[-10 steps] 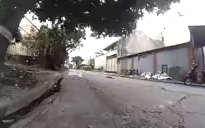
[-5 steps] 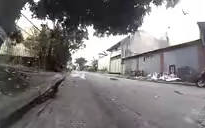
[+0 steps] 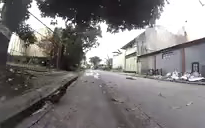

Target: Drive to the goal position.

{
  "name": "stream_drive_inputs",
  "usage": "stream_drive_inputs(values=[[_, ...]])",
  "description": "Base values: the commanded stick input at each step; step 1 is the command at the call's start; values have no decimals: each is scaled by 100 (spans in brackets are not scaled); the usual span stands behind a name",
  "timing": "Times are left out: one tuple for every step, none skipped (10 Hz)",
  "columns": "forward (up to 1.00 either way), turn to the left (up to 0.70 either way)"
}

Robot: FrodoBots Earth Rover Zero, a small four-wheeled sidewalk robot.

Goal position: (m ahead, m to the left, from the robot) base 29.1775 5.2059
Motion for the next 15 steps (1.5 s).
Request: stream_drive_inputs(values=[[100,0],[100,0],[100,0],[100,-2],[100,-2],[100,-1],[100,0],[100,-2],[100,-7],[100,-30],[100,-39],[100,-12],[100,0],[100,0],[100,0]])
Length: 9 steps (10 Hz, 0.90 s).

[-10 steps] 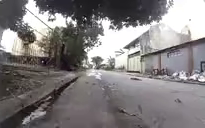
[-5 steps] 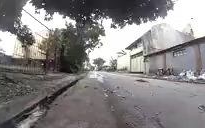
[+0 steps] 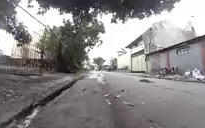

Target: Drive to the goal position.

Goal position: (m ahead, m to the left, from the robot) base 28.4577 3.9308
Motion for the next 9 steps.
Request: stream_drive_inputs(values=[[100,0],[100,-18],[100,-40],[100,-8],[100,-2],[100,0],[100,0],[100,0],[100,0]])
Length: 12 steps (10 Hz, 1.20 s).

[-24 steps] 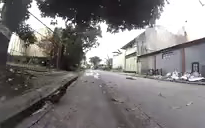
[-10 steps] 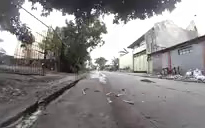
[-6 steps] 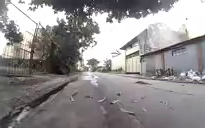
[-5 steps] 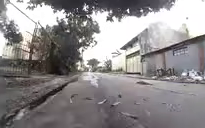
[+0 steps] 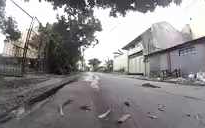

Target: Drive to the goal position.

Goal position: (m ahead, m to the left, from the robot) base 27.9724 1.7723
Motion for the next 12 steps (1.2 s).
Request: stream_drive_inputs(values=[[100,0],[100,0],[100,0],[100,-6],[100,-32],[100,-40],[100,-40],[100,-40],[100,-40],[100,-40],[100,-40],[100,-40]])
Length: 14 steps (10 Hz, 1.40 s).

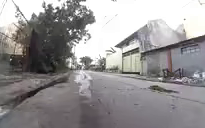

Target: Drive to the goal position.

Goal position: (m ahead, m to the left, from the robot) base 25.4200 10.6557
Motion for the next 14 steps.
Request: stream_drive_inputs(values=[[100,-40],[100,-40],[100,0],[100,0],[100,0],[100,0],[100,0],[100,0],[100,0],[100,0],[100,0],[100,0],[100,0],[100,0]])
